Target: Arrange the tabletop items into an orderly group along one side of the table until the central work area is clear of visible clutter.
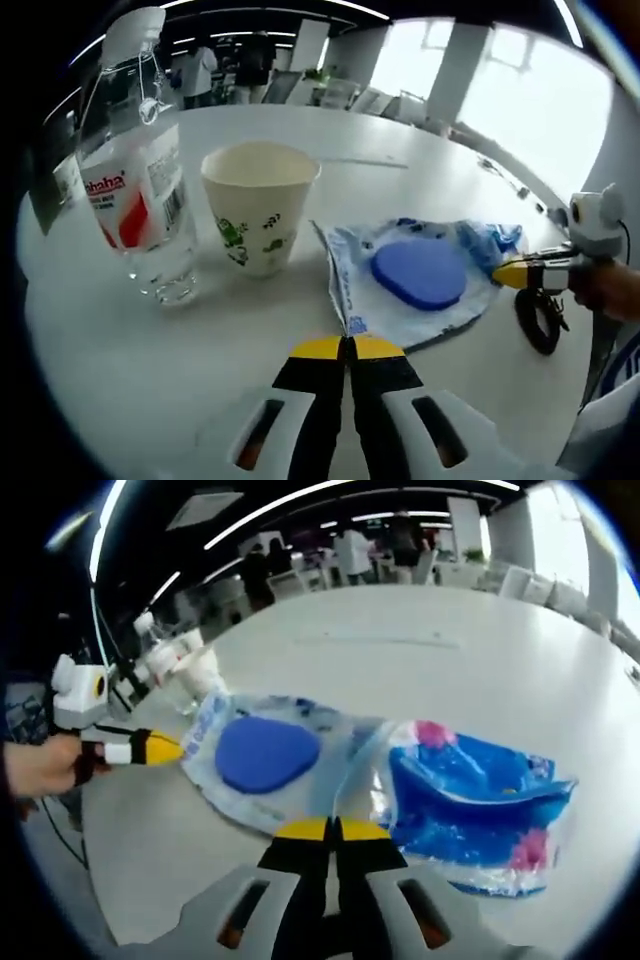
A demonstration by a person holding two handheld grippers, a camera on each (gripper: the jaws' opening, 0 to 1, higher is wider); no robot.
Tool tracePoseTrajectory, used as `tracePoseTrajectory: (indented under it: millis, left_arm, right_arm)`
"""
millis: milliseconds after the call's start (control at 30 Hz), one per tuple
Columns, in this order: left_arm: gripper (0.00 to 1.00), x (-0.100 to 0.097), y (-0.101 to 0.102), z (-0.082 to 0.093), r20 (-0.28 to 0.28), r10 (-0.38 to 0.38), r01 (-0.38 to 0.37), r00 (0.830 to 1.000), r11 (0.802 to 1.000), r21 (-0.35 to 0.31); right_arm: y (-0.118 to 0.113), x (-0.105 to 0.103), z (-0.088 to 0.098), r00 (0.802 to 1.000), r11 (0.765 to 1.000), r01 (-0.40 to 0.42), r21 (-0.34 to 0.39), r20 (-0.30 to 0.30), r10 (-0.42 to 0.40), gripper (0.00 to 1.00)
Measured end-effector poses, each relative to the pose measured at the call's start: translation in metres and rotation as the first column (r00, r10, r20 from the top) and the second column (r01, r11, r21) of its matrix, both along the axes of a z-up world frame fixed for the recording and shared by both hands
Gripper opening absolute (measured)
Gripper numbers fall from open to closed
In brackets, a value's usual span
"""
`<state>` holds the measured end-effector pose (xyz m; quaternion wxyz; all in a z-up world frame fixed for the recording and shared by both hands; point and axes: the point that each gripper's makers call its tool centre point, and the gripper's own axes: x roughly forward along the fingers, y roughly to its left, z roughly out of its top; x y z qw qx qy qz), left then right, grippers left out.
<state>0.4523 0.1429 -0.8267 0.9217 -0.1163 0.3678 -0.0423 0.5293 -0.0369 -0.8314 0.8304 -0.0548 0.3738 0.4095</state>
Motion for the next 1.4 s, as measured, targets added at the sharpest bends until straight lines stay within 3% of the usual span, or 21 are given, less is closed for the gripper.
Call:
tracePoseTrajectory:
  millis: [433,700,1300,1400]
  left_arm:
    - [0.00,-0.003,-0.003,0.001,-0.009,0.030,-0.030,1.000,0.999,-0.015]
    - [0.00,-0.003,-0.003,0.001,-0.012,0.041,-0.041,0.999,0.999,-0.017]
    - [0.00,0.001,0.002,-0.002,-0.016,0.084,-0.085,0.996,0.995,-0.044]
    - [0.04,0.001,0.000,-0.004,-0.023,0.074,-0.074,0.997,0.997,-0.031]
  right_arm:
    - [-0.001,0.000,-0.001,0.999,1.000,0.016,0.014,-0.029,-0.015,0.02]
    - [0.000,-0.003,0.000,1.000,1.000,-0.001,-0.003,-0.014,0.001,0.06]
    - [0.004,-0.017,0.011,0.998,0.999,-0.054,0.006,-0.016,0.054,0.30]
    - [0.003,-0.020,0.014,0.998,0.998,-0.065,-0.009,-0.003,0.065,0.34]
